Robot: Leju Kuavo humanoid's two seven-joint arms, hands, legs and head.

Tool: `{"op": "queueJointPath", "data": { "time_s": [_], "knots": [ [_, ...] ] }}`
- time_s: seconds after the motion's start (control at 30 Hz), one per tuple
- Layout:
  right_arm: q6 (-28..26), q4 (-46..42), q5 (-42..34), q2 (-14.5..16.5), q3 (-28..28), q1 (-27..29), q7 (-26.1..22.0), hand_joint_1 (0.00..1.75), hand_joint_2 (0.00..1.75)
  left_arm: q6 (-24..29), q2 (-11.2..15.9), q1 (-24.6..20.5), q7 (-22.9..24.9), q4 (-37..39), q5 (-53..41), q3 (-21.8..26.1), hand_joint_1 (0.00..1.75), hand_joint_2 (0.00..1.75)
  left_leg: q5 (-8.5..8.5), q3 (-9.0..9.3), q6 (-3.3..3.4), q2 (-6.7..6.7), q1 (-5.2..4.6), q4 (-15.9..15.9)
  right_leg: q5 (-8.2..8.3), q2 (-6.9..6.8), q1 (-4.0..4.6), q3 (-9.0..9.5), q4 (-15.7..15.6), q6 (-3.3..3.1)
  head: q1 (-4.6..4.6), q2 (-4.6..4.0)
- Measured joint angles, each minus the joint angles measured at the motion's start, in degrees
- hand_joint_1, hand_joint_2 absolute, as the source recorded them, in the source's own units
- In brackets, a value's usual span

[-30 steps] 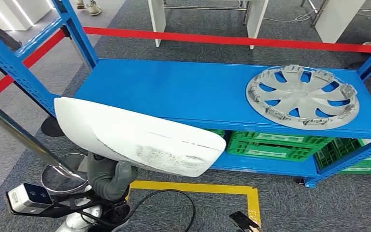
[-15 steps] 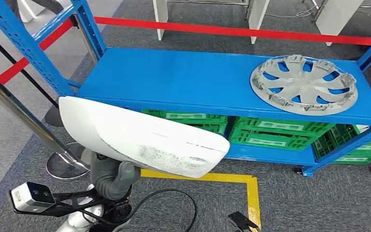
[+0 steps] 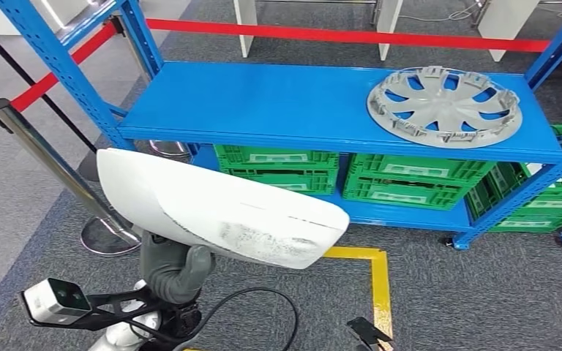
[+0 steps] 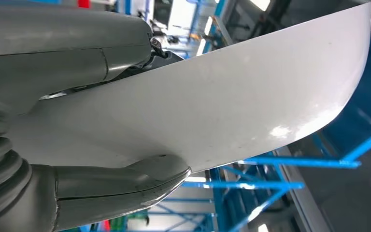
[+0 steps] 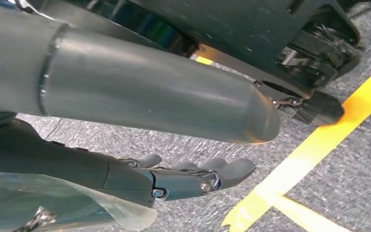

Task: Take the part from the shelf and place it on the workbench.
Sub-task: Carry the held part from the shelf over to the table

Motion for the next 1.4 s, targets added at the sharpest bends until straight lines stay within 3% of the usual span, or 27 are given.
{"op": "queueJointPath", "data": {
  "time_s": [0.07, 0.17, 0.23, 0.3, 0.37, 0.4, 0.43, 0.5, 0.57, 0.63, 0.7, 0.77, 0.83, 0.87, 0.9, 0.93, 1.0, 1.07, 1.17, 1.23, 1.3, 1.4],
  "knots": [
    [-0.4, -0.1, 0.0, 0.1, 0.0, 0.0, -0.2, 0.0, 0.0, 0.7, 0.0, -0.4, 0.0, 0.3, 0.6, -0.2, 1.75, 1.75, -1.52, 3.88, 0.62, 1.02, -0.45, -6.4, 0.69, -0.64, 0.1, -0.34, 0.1, 0.57, 0.01, 0.0],
    [-0.2, -0.1, 0.0, 0.1, 0.0, -0.1, -0.3, 0.0, 0.0, 1.0, 0.3, -0.5, 0.0, 0.4, 0.6, -0.5, 1.75, 1.75, -1.34, 3.96, 1.54, -0.08, -0.52, -8.5, 1.0, -1.6, -0.07, -0.94, 0.4, 1.63, 0.06, 0.0],
    [0.0, -0.1, 0.0, 0.1, 0.1, -0.1, -0.3, 0.0, 0.0, 1.1, 0.4, -0.5, 0.0, 0.6, 0.5, -0.8, 1.75, 1.75, -0.19, 3.18, 2.35, -0.9, -0.34, -8.9, -1.63, -0.51, -0.15, -2.51, 3.6, 2.1, 0.22, 0.0],
    [0.2, -0.1, 0.0, 0.1, 0.1, -0.1, -0.3, 0.0, 0.0, 1.1, 0.4, -0.5, 0.0, 0.8, 0.5, -1.1, 1.75, 1.75, 0.75, 1.94, 2.76, -1.69, -0.47, -8.8, -6.09, 0.74, -0.15, -5.52, 11.1, 2.27, 0.36, 0.0],
    [0.2, -0.1, 0.0, 0.1, 0.1, -0.1, -0.3, 0.0, 0.0, 1.1, 0.5, -0.4, 0.0, 1.0, 0.6, -1.2, 1.75, 1.75, 1.57, 0.71, 2.78, -2.64, -0.61, -8.5, -8.07, 1.04, -0.11, -7.08, 16.4, 2.29, 0.36, 0.0],
    [0.2, -0.1, 0.0, 0.1, 0.1, 0.0, -0.3, 0.0, 0.0, 1.1, 0.5, -0.3, 0.0, 1.0, 0.6, -1.2, 1.75, 1.75, 1.85, 0.2, 2.71, -3.18, -0.64, -8.3, -7.4, 1.12, -0.1, -6.18, 15.6, 2.22, 0.37, 0.0],
    [0.2, -0.1, 0.0, 0.1, 0.1, 0.0, -0.3, 0.0, 0.0, 1.1, 0.5, -0.3, 0.0, 1.1, 0.6, -1.2, 1.75, 1.75, 2.04, -0.22, 2.63, -3.69, -0.65, -8.1, -5.9, 1.33, -0.11, -4.12, 12.6, 2.08, 0.38, 0.0],
    [0.1, -0.1, 0.0, 0.1, 0.1, -0.1, -0.5, 0.0, 0.0, 1.2, 0.5, -0.3, 0.0, 1.1, 0.6, -1.3, 1.75, 1.75, 2.18, -0.93, 2.45, -4.41, -0.77, -7.3, -3.41, 1.87, -0.11, 0.9, 4.3, 1.58, 0.4, 0.0],
    [-0.2, -0.1, -0.4, 0.1, 0.1, -0.4, -0.8, 0.0, 0.0, 1.4, 0.5, -0.3, 0.0, 1.1, 0.3, -1.3, 1.75, 1.75, 2.37, -1.68, 2.05, -4.77, -0.91, -6.7, -2.93, 2.16, -0.05, 3.35, 0.0, 1.11, 0.39, 0.0],
    [-0.3, -0.2, -1.0, 0.1, 0.1, -0.5, -1.0, 0.0, 0.0, 1.7, 0.6, -0.2, 0.0, 1.1, 0.0, -1.3, 1.75, 1.75, 2.73, -2.18, 1.42, -4.95, -0.92, -6.5, -2.72, 2.14, -0.04, 3.36, -0.1, 0.67, 0.35, 0.0],
    [-0.2, -0.2, -1.4, 0.2, 0.1, -0.4, -1.0, 0.0, 0.0, 1.8, 0.8, -0.2, 0.0, 1.1, -0.1, -1.3, 1.75, 1.75, 1.91, -2.72, 0.71, -4.33, -0.91, -5.4, -2.18, 1.92, -0.27, 3.19, -0.3, 0.1, 0.17, 0.0],
    [-0.2, -0.2, -1.5, 0.3, 0.0, -0.4, -1.1, 0.0, 0.0, 1.8, 0.9, -0.2, 0.0, 1.1, -0.2, -1.3, 1.75, 1.75, -1.53, -4.92, -0.15, -3.2, -0.61, -0.1, -1.83, 1.49, -0.47, 2.96, -0.4, -0.31, -0.21, 0.0],
    [-0.1, -0.2, -1.5, 0.4, 0.0, -0.2, -1.1, 0.0, 0.0, 1.8, 1.0, -0.2, 0.0, 1.1, -0.2, -1.3, 1.75, 1.75, -5.13, -8.03, -0.9, -2.63, -0.07, 7.5, -1.63, 1.0, -0.47, 2.56, -0.4, -0.42, -0.44, 0.0],
    [-0.1, -0.2, -1.5, 0.4, 0.0, -0.1, -1.1, 0.0, 0.0, 1.8, 1.0, -0.1, 0.0, 1.1, -0.2, -1.4, 1.75, 1.75, -5.69, -8.78, -1.11, -2.55, 0.18, 9.6, -1.54, 0.79, -0.47, 2.37, -0.3, -0.38, -0.45, 0.0],
    [-0.1, -0.2, -1.5, 0.4, 0.0, -0.1, -1.1, 0.0, 0.0, 1.8, 1.1, -0.1, 0.0, 1.1, -0.2, -1.4, 1.75, 1.75, -5.12, -8.48, -1.24, -2.5, 0.4, 9.6, -1.47, 0.62, -0.48, 2.23, -0.3, -0.33, -0.45, 0.0],
    [-0.1, -0.2, -1.5, 0.4, 0.0, 0.0, -1.1, 0.0, 0.0, 1.8, 1.2, -0.1, 0.0, 1.1, -0.2, -1.4, 1.75, 1.75, -3.61, -7.08, -1.27, -2.45, 0.58, 7.3, -1.41, 0.52, -0.48, 2.15, -0.2, -0.26, -0.45, 0.0],
    [-0.1, -0.2, -1.6, 0.4, 0.0, -0.1, -1.1, 0.0, 0.0, 1.8, 1.2, -0.1, 0.0, 1.1, -0.2, -1.4, 1.75, 1.75, -0.14, -2.77, -1.05, -2.28, 0.67, -0.6, -1.29, 0.45, -0.43, 2.06, -0.1, -0.01, -0.44, 0.0],
    [0.2, -0.2, -1.7, 0.4, 0.0, -0.1, -1.1, 0.0, 0.0, 1.8, 1.2, -0.2, 0.0, 1.1, -0.2, -1.4, 1.75, 1.75, 1.09, -0.38, -0.64, -2.15, 0.56, -5.9, -1.19, 0.43, -0.22, 1.62, 0.1, 0.39, -0.39, 0.0],
    [0.3, -0.2, -1.3, 0.4, 0.1, -0.1, -1.0, 0.0, 0.0, 1.8, 1.2, -0.2, 0.0, 1.2, -0.3, -1.4, 1.75, 1.75, 1.04, -0.67, -0.04, -2.18, 0.18, -6.6, -0.75, 0.35, -0.28, 1.08, 0.0, 0.95, -0.34, 0.0],
    [-0.4, -0.2, -0.8, 0.5, 0.2, -0.2, -1.0, 0.0, 0.0, 1.8, 1.1, -0.2, 0.0, 1.2, -0.4, -1.4, 1.75, 1.75, 1.52, -0.71, 1.04, -2.13, 0.09, -7.0, -0.67, 0.41, -0.56, 0.85, -0.2, 1.83, -0.35, 0.0],
    [-1.7, -0.2, -0.6, 0.5, 0.3, -0.3, -1.1, 0.0, 0.0, 2.0, 1.1, -0.2, 0.0, 1.2, -0.4, -1.3, 1.75, 1.75, 2.17, -0.69, 1.92, -2.01, 0.35, -7.7, -2.8, 0.69, -0.61, -0.65, 2.6, 2.28, -0.24, 0.0],
    [-2.5, -0.2, -0.9, 0.5, 0.3, -0.2, -1.3, 0.0, 0.0, 2.1, 1.0, -0.1, 0.0, 1.2, -0.4, -1.3, 1.75, 1.75, 2.41, -1.05, 2.26, -1.98, 0.21, -7.7, -7.67, 0.99, -0.62, -5.14, 12.9, 2.5, -0.14, 0.0]
  ]
}}
